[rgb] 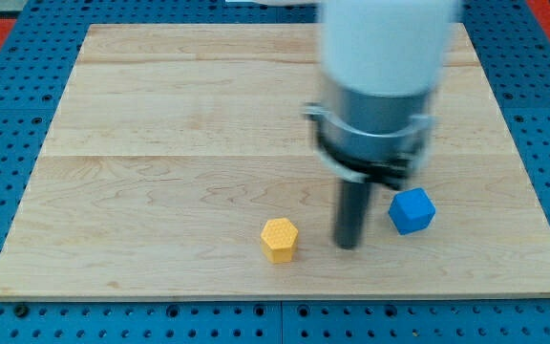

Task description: Move the yellow hexagon parallel to the left of the blue cube

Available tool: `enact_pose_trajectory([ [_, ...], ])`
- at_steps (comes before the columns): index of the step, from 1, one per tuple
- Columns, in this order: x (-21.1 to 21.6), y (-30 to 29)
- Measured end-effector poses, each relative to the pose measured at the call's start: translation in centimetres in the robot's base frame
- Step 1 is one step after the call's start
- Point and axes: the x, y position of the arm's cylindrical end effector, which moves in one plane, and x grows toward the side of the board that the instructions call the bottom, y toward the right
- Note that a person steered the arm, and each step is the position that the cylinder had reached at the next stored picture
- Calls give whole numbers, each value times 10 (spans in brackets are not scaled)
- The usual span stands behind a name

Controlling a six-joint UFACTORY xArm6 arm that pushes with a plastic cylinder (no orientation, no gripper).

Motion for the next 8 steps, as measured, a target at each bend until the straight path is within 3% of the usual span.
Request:
enact_pose_trajectory([
  [1,5,-11],
  [3,10,-98],
  [4,-23,-161],
  [5,-38,-180],
  [7,-39,-274],
  [8,-37,-163],
])
